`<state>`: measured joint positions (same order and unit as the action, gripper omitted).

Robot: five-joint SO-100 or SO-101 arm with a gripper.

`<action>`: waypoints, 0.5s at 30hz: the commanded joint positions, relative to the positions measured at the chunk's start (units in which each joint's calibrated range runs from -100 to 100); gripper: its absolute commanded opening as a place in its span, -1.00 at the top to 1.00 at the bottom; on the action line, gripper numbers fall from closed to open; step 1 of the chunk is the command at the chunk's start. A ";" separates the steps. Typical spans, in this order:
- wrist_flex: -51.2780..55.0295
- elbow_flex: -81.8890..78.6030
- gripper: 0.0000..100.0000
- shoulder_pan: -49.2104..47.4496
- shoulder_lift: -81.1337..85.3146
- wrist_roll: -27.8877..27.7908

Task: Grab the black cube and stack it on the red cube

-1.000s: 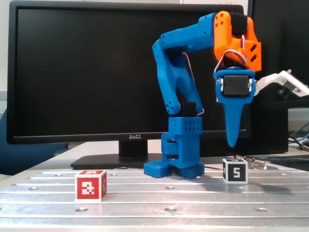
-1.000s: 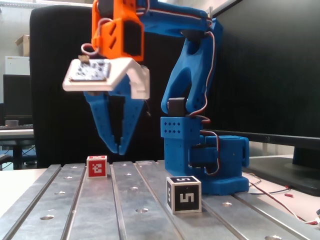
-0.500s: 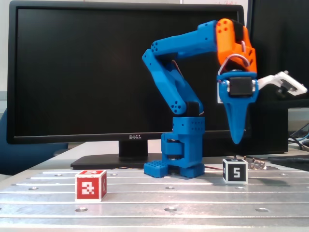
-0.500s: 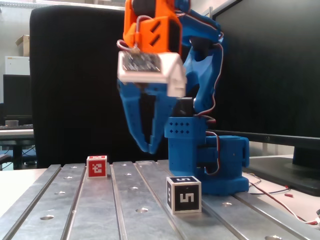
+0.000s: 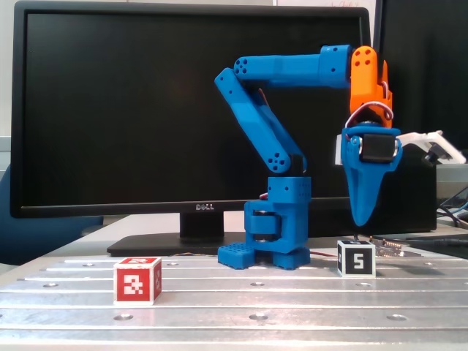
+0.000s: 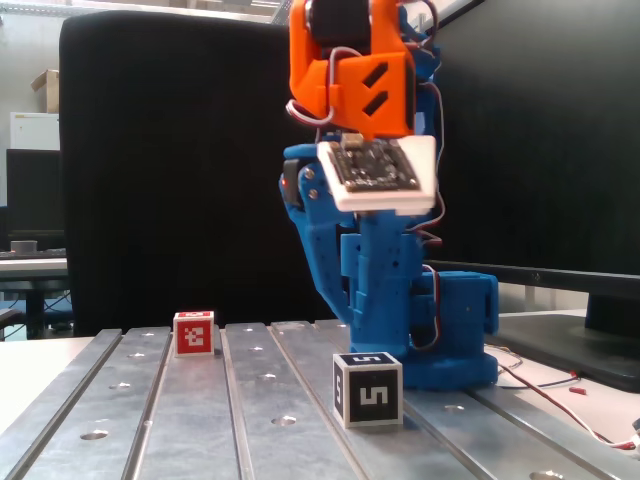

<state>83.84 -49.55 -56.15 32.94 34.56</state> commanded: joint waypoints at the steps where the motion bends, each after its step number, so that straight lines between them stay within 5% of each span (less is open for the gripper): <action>1: -0.43 -0.34 0.98 -0.74 -0.19 1.58; 15: -0.52 -3.42 0.97 -1.70 0.56 1.53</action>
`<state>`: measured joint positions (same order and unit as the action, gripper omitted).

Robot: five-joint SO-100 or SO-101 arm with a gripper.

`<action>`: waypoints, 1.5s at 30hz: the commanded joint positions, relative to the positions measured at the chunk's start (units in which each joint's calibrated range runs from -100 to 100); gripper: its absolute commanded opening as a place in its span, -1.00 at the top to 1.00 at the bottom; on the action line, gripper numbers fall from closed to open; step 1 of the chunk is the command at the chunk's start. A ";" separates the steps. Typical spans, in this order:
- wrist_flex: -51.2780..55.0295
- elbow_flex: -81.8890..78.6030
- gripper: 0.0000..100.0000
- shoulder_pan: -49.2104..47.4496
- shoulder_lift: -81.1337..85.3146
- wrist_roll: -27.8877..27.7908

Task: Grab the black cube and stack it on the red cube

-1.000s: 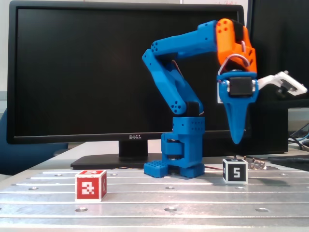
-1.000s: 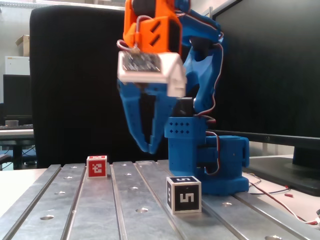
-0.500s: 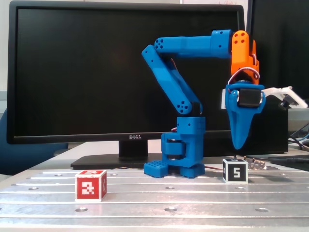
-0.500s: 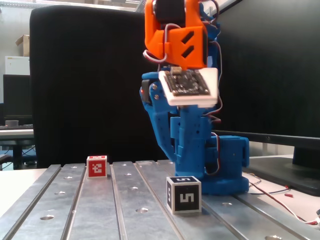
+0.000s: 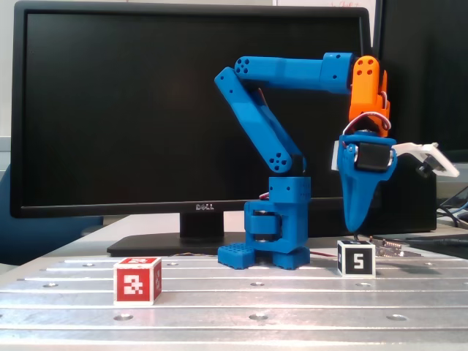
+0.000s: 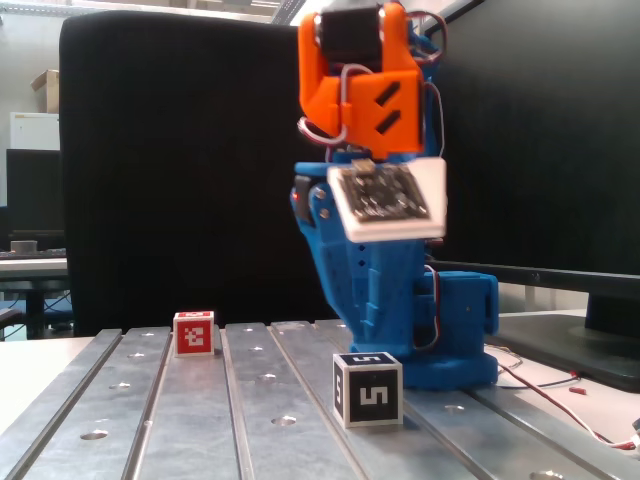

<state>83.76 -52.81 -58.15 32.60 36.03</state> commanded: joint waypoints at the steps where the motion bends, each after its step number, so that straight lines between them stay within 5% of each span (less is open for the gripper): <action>1: -0.43 -0.15 0.97 0.30 0.90 0.06; 13: 0.08 -0.24 0.73 -0.07 0.90 0.32; 45: 1.88 -0.97 0.47 -5.60 0.73 4.11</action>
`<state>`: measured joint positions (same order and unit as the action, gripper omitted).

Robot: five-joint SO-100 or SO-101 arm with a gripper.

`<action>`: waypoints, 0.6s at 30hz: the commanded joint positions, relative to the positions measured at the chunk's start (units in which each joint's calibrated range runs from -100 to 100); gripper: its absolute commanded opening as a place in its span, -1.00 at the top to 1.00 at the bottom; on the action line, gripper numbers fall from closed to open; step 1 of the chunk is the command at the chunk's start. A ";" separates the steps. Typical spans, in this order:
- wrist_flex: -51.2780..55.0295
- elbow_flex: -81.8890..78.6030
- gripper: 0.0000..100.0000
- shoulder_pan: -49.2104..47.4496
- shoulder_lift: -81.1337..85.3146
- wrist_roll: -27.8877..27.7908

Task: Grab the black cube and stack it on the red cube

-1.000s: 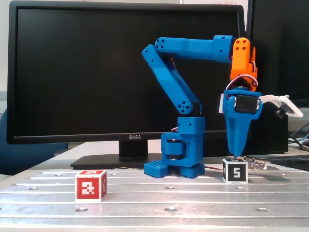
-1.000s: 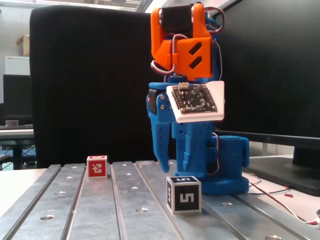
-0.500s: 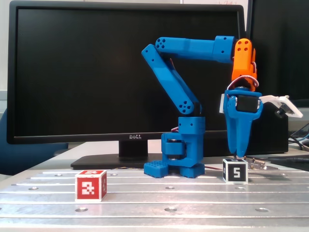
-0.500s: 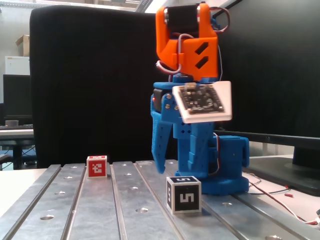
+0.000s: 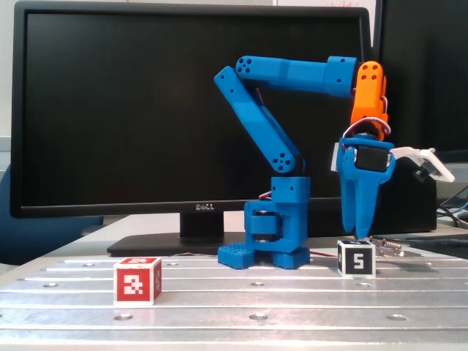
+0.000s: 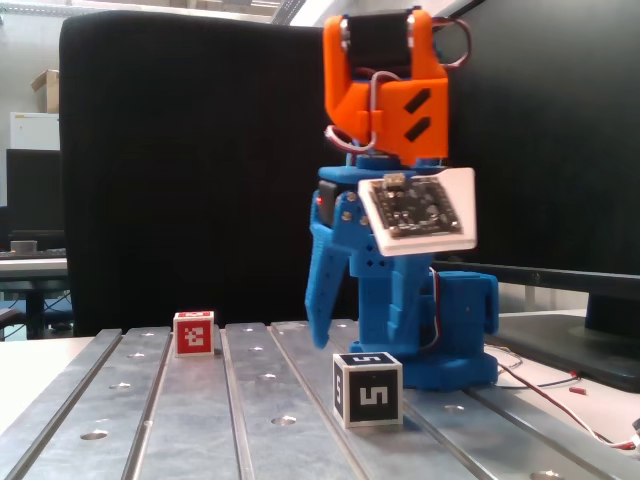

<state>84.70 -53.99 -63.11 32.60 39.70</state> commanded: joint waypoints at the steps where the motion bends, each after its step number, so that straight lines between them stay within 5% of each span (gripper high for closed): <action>1: 0.93 0.21 0.46 -0.71 0.65 0.44; 18: -0.61 -0.51 0.47 -0.42 0.82 0.02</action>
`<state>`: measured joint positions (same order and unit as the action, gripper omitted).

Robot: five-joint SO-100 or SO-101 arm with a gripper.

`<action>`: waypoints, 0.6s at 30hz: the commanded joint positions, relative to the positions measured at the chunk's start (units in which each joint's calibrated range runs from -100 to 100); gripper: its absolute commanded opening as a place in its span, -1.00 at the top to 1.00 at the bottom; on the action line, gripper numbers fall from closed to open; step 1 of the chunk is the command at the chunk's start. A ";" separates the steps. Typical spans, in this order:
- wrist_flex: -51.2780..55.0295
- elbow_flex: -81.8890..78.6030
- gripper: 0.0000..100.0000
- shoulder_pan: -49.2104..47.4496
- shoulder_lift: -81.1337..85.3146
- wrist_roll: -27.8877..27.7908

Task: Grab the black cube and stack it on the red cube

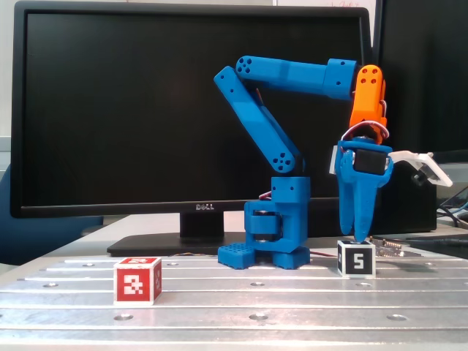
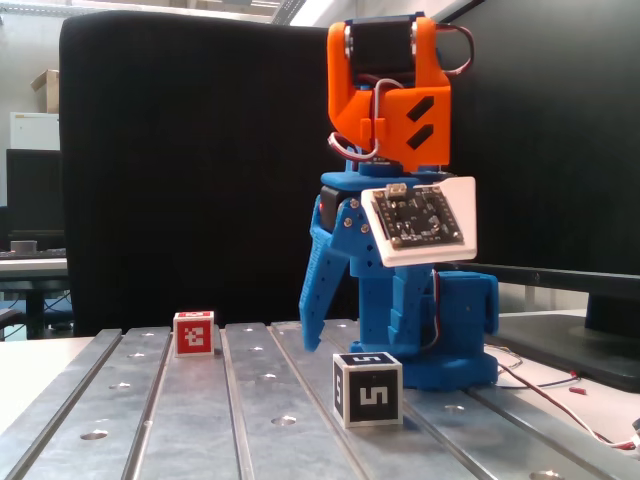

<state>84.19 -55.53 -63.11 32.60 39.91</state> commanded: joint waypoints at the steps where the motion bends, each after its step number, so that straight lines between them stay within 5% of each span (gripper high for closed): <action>1: -0.18 1.12 0.47 -0.57 0.82 -0.19; 18: -2.48 0.75 0.64 -0.20 0.82 -0.19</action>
<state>81.78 -55.53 -63.56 32.60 39.91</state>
